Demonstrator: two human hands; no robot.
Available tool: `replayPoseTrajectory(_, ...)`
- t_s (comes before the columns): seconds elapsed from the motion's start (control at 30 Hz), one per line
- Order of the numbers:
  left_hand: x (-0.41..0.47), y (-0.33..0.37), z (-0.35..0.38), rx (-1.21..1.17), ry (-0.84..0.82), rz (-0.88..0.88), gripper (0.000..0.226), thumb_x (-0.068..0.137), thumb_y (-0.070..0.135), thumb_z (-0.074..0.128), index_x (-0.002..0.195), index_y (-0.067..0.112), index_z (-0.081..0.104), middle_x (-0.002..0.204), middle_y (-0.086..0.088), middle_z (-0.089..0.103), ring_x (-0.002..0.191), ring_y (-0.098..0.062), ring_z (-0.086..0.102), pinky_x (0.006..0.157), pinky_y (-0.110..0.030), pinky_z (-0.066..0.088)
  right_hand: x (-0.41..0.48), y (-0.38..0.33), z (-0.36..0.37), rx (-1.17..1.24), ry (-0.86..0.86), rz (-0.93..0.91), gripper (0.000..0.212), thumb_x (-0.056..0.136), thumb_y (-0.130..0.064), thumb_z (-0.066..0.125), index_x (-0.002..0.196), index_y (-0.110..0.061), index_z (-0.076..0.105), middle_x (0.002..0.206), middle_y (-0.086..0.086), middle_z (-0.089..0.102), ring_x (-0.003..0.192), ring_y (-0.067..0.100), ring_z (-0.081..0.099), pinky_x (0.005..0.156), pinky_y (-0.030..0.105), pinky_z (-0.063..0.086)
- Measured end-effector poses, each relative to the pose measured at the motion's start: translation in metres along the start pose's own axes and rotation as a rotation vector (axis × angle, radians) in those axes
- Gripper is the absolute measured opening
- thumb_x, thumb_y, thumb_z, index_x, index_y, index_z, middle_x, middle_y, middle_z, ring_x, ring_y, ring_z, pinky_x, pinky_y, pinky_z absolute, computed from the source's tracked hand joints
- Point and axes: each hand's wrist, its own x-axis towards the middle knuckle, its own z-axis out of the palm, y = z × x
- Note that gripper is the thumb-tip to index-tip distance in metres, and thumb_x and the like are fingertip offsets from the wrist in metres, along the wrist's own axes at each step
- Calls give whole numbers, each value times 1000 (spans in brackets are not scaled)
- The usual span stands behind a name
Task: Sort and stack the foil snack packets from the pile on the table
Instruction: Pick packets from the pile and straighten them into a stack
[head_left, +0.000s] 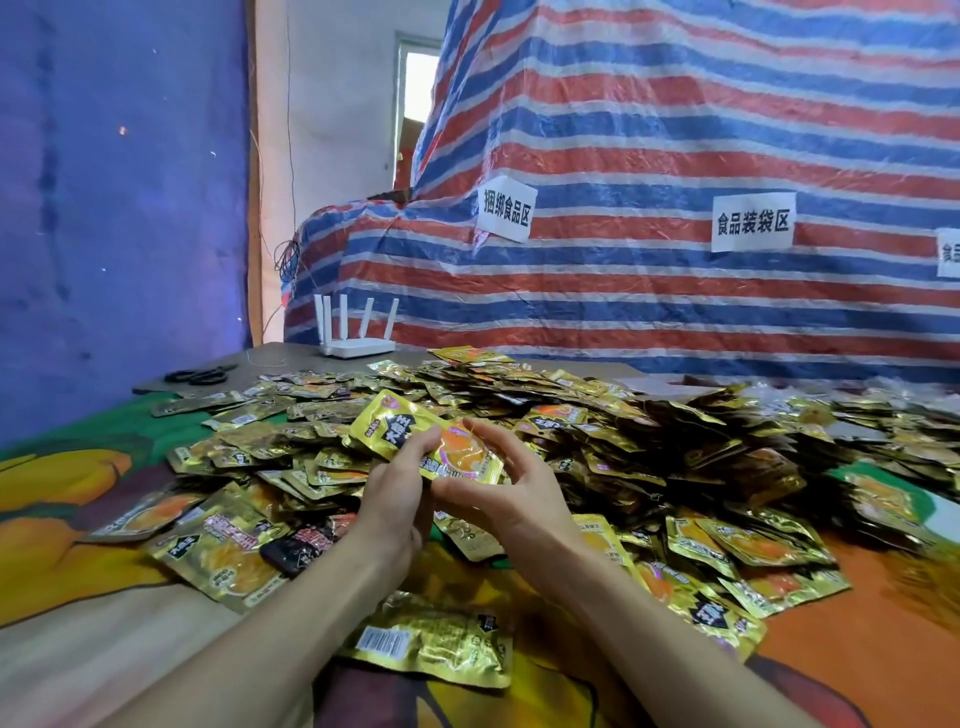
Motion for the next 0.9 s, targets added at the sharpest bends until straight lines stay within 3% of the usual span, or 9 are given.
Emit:
replayPoseTrajectory(0.1, -2, -1, 2, -29, -32, -27, 32, 94, 27, 62, 95, -3, 76, 101, -21, 75, 88, -32, 72, 88, -45, 58, 0, 2, 3, -134, 22, -51, 72, 60, -20, 89, 128, -31, 66, 126, -4, 65, 118, 16, 64, 103, 45, 53)
replayPoseTrajectory(0.23, -4, -3, 3, -112, -87, -47, 29, 96, 24, 59, 96, -1, 74, 93, -15, 76, 75, -23, 75, 54, -26, 58, 0, 3, 5, -193, 66, -118, 68, 59, -23, 90, 122, -34, 68, 120, -14, 67, 111, 2, 64, 96, 26, 54)
replayPoseTrajectory(0.3, -4, -4, 4, -155, -114, -47, 30, 95, 23, 59, 90, -1, 76, 93, -15, 76, 76, -23, 75, 58, -27, 59, 1, 3, 4, -185, 71, -135, 69, 61, -18, 91, 124, -34, 66, 119, -13, 67, 107, 3, 66, 88, 19, 55)
replayPoseTrajectory(0.37, -6, -5, 6, -182, -145, -54, 32, 96, 25, 58, 83, 8, 82, 95, -15, 76, 81, -23, 76, 66, -32, 58, 2, 3, 2, -173, 49, -123, 86, 63, -12, 93, 137, -36, 57, 127, -10, 65, 111, 7, 66, 93, 24, 56)
replayPoseTrajectory(0.43, -6, -6, 6, -206, -155, -70, 31, 95, 26, 57, 82, 14, 83, 94, -14, 77, 81, -23, 76, 63, -31, 59, 3, 2, 0, -196, 26, -98, 96, 60, -15, 95, 142, -37, 52, 130, -8, 62, 110, 4, 66, 96, 26, 55)
replayPoseTrajectory(0.57, -1, -3, 4, -297, -195, -152, 32, 89, 23, 58, 78, 4, 81, 96, -18, 75, 81, -29, 76, 70, -37, 64, 4, -1, -3, -312, -6, -79, 60, 56, -27, 91, 112, -34, 71, 109, -10, 70, 95, 4, 70, 86, 24, 58)
replayPoseTrajectory(0.67, 1, -1, 1, -338, -250, -179, 30, 79, 22, 63, 95, 4, 80, 112, -20, 73, 96, -33, 74, 86, -44, 60, 4, -5, -9, -595, -16, -199, 73, 59, -38, 95, 125, -31, 66, 118, -11, 58, 106, -1, 62, 93, 21, 54)
replayPoseTrajectory(0.77, 2, -3, 0, -330, -301, -181, 41, 79, 24, 64, 116, 8, 73, 116, -18, 72, 100, -33, 73, 80, -45, 61, 1, -14, -12, -852, -65, -251, 95, 62, -50, 92, 144, -24, 51, 128, -8, 54, 117, 6, 55, 102, 30, 50)
replayPoseTrajectory(0.9, -2, -5, 2, -171, -363, -181, 39, 84, 29, 63, 116, 11, 75, 119, -17, 71, 102, -27, 73, 82, -41, 61, -2, -24, -15, -1071, -72, -292, 80, 71, -45, 81, 142, -25, 50, 128, -5, 56, 114, 13, 53, 99, 37, 51)
